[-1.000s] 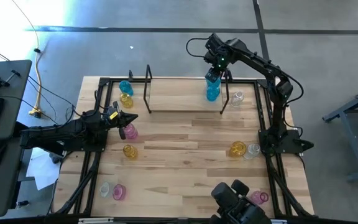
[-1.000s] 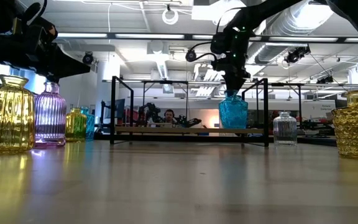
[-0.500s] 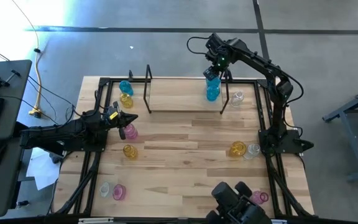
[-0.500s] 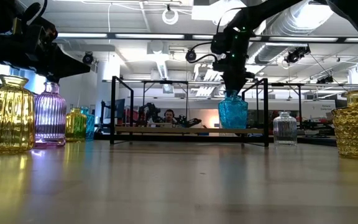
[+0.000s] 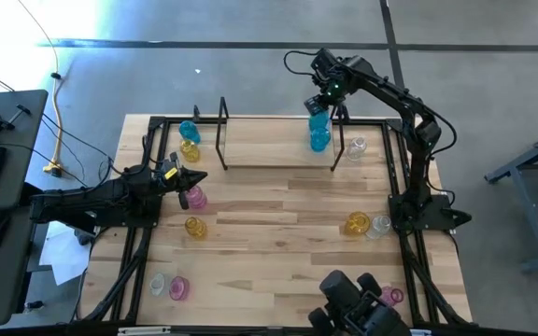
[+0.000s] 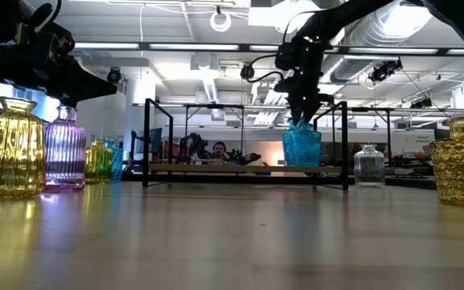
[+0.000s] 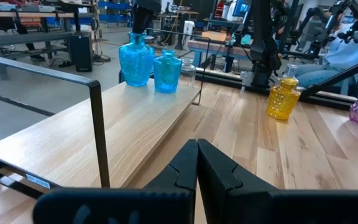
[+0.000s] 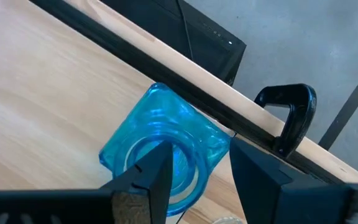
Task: Sort vases onto shelf
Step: Adjust the blue vases on the shelf, then put the blue vase on the shelf aligned with the other blue vases
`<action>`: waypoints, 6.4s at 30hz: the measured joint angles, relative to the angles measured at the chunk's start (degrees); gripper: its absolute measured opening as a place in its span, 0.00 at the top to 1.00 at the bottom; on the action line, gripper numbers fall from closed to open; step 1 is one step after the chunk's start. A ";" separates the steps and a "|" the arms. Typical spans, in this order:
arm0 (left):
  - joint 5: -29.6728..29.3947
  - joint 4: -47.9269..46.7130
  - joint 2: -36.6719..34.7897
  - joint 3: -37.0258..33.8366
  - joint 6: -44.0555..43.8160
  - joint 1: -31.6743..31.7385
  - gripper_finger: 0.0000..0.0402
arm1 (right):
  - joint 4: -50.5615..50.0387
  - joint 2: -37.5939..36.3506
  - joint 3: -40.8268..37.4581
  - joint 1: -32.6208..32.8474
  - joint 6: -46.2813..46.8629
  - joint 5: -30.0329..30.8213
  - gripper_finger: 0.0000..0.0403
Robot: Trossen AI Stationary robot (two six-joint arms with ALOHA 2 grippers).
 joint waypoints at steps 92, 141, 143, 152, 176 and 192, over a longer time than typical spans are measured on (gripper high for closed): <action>1.29 -0.68 0.02 0.00 -0.61 -0.02 1.00 | -12.33 -1.60 16.08 10.21 -20.68 2.26 0.80; 2.86 -1.34 0.02 0.02 -1.61 -0.04 1.00 | 1.71 -8.15 -21.01 22.81 -15.25 15.96 1.00; 3.40 -1.21 0.02 0.02 -2.25 -0.09 1.00 | 1.60 -8.66 -20.15 24.34 -14.88 15.81 1.00; 3.78 -0.16 0.28 2.67 -3.61 -0.13 1.00 | 24.31 -16.15 -29.08 31.28 -15.10 1.59 1.00; -3.77 -32.39 38.55 39.58 -1.73 23.29 1.00 | 70.59 -22.29 -51.60 36.61 -18.62 -3.13 1.00; 4.58 -45.01 66.17 53.79 10.62 44.89 0.85 | 68.89 -22.32 -51.60 37.81 -21.06 -3.33 1.00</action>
